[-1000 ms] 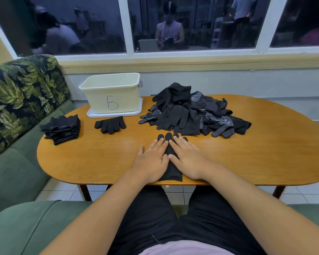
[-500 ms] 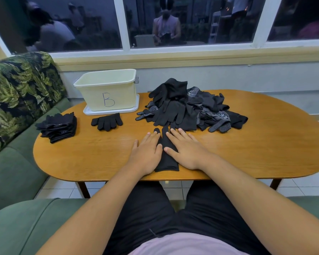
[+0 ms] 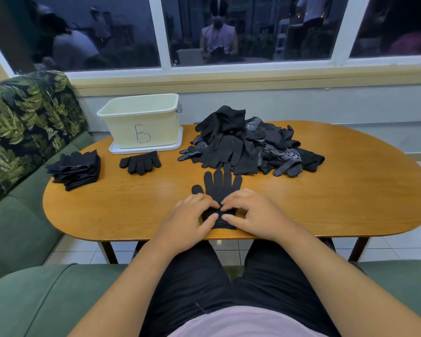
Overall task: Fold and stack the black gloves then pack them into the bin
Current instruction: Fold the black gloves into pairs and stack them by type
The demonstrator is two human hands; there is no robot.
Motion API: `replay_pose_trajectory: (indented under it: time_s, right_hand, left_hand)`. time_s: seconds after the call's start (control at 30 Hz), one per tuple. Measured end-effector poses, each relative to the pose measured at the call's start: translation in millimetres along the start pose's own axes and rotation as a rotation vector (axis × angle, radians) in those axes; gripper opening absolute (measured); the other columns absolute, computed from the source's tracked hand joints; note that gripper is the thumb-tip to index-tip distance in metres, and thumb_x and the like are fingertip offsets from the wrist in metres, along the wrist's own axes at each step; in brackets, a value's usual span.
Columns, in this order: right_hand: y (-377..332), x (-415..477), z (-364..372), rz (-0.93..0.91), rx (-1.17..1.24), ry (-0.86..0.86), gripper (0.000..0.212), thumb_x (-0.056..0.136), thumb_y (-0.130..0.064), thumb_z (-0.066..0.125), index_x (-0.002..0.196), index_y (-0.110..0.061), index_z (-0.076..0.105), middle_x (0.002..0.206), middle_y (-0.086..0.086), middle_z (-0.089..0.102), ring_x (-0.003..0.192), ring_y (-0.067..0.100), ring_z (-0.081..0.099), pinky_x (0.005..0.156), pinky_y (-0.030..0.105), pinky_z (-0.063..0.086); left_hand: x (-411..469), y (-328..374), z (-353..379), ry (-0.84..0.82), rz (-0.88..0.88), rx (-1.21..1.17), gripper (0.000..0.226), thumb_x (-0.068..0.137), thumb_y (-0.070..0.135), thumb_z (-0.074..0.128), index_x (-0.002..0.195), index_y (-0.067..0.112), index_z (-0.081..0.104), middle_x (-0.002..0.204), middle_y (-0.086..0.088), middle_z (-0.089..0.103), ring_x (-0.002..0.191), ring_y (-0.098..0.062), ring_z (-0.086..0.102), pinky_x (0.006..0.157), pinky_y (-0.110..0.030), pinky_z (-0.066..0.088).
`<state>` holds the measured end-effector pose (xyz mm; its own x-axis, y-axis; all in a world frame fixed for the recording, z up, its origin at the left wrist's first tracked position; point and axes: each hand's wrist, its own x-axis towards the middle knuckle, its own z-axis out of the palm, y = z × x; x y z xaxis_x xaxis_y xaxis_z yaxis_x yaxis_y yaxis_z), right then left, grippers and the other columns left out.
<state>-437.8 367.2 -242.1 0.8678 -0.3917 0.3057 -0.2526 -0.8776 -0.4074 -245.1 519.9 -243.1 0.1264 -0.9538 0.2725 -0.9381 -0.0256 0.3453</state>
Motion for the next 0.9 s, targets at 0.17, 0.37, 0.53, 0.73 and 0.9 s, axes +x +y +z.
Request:
replay_pose_trajectory:
  time_s: [0.17, 0.37, 0.53, 0.73, 0.9]
  right_hand:
    - [-1.5, 0.4, 0.4, 0.007, 0.008, 0.027, 0.03, 0.094, -0.06, 0.066, 0.111, -0.039, 0.078, 0.123, -0.027, 0.069, 0.117, -0.003, 0.058, 0.098, 0.034, 0.054]
    - [-3.2, -9.4, 0.5, 0.036, 0.025, 0.102, 0.025, 0.09, -0.06, 0.069, 0.087, -0.036, 0.073, 0.116, -0.025, 0.071, 0.11, -0.004, 0.065, 0.09, 0.036, 0.056]
    - [-3.8, -10.8, 2.2, 0.093, -0.015, 0.149, 0.026, 0.094, -0.056, 0.065, 0.084, -0.033, 0.065, 0.092, -0.019, 0.062, 0.093, 0.004, 0.061, 0.076, 0.031, 0.051]
    - [-6.5, -12.1, -8.1, 0.003, 0.08, 0.121, 0.006, 0.098, -0.034, 0.071, 0.097, -0.031, 0.065, 0.098, -0.02, 0.06, 0.1, 0.004, 0.055, 0.084, 0.025, 0.047]
    - [-3.1, -10.4, -4.9, -0.019, 0.115, 0.03, 0.006, 0.093, -0.042, 0.073, 0.095, -0.035, 0.073, 0.101, -0.021, 0.064, 0.101, 0.005, 0.057, 0.087, 0.034, 0.051]
  left_hand:
    - [1.5, 1.0, -1.9, -0.035, -0.009, 0.021, 0.041, 0.107, 0.051, 0.045, 0.145, 0.04, 0.057, 0.14, 0.024, 0.053, 0.133, 0.0, 0.041, 0.114, -0.037, 0.038]
    - [1.7, 2.6, -0.8, -0.064, 0.009, 0.065, 0.042, 0.109, 0.049, 0.039, 0.149, 0.047, 0.053, 0.145, 0.023, 0.049, 0.138, -0.003, 0.037, 0.117, -0.04, 0.034]
    - [0.8, 4.2, -2.7, -0.089, 0.014, 0.078, 0.042, 0.111, 0.052, 0.035, 0.151, 0.054, 0.05, 0.148, 0.022, 0.046, 0.141, -0.004, 0.032, 0.119, -0.04, 0.031]
    - [0.2, 4.9, -4.5, -0.126, 0.064, 0.12, 0.047, 0.11, 0.061, 0.027, 0.154, 0.057, 0.044, 0.152, 0.02, 0.041, 0.142, -0.006, 0.031, 0.118, -0.042, 0.03]
    - [-4.3, 2.7, -6.7, -0.029, 0.052, -0.066, 0.041, 0.099, 0.064, 0.059, 0.135, 0.047, 0.058, 0.137, 0.026, 0.048, 0.134, 0.001, 0.038, 0.114, -0.038, 0.037]
